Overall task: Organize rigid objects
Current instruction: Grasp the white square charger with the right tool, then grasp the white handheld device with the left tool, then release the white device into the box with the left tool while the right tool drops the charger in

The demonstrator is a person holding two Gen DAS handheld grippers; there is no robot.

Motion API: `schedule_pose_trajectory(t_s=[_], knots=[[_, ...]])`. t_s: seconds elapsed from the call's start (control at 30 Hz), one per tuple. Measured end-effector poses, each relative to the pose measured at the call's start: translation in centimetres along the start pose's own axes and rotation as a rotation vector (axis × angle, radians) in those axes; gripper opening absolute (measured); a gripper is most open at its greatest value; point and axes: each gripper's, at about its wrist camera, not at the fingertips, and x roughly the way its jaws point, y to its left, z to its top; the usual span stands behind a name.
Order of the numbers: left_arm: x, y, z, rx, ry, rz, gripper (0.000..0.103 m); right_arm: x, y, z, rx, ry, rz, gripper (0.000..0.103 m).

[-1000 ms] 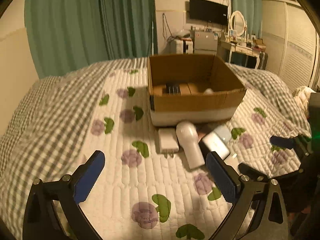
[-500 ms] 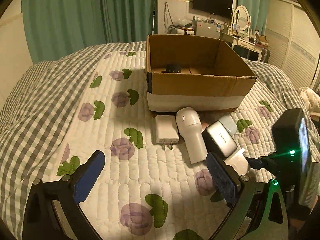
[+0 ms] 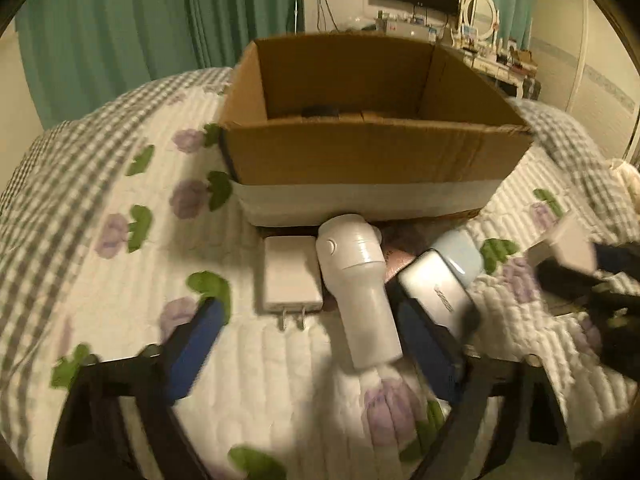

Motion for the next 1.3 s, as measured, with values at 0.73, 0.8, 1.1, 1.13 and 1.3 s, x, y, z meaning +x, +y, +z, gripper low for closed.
schedule_pose_trajectory(t_s=[0.73, 0.8, 1.1, 1.13, 1.3], knots=[[0.5, -1.4, 2.1, 0.059, -0.016, -0.03, 0.047, -0.3, -2.0, -0.2, 0.066, -0.04, 0.043, 0.053], [-2.0, -1.6, 2.1, 0.064, -0.051, -0.046, 0.047, -1.3, -1.7, -0.1, 0.055, -0.061, 0.037, 0.053], [-11.9, -1.8, 6.8, 0.09, -0.202, -0.117, 0.047, -8.4, 0.7, 3.5, -0.016, -0.2, 0.003, 0.053], [-12.6, -1.6, 7.4, 0.09, -0.218, -0.121, 0.047, -9.2, 1.0, 4.2, -0.024, -0.217, 0.0, 0.053], [-13.9, 0.0, 11.2, 0.072, -0.272, -0.113, 0.047, -11.5, 1.9, 7.4, -0.053, -0.281, 0.003, 0.053]])
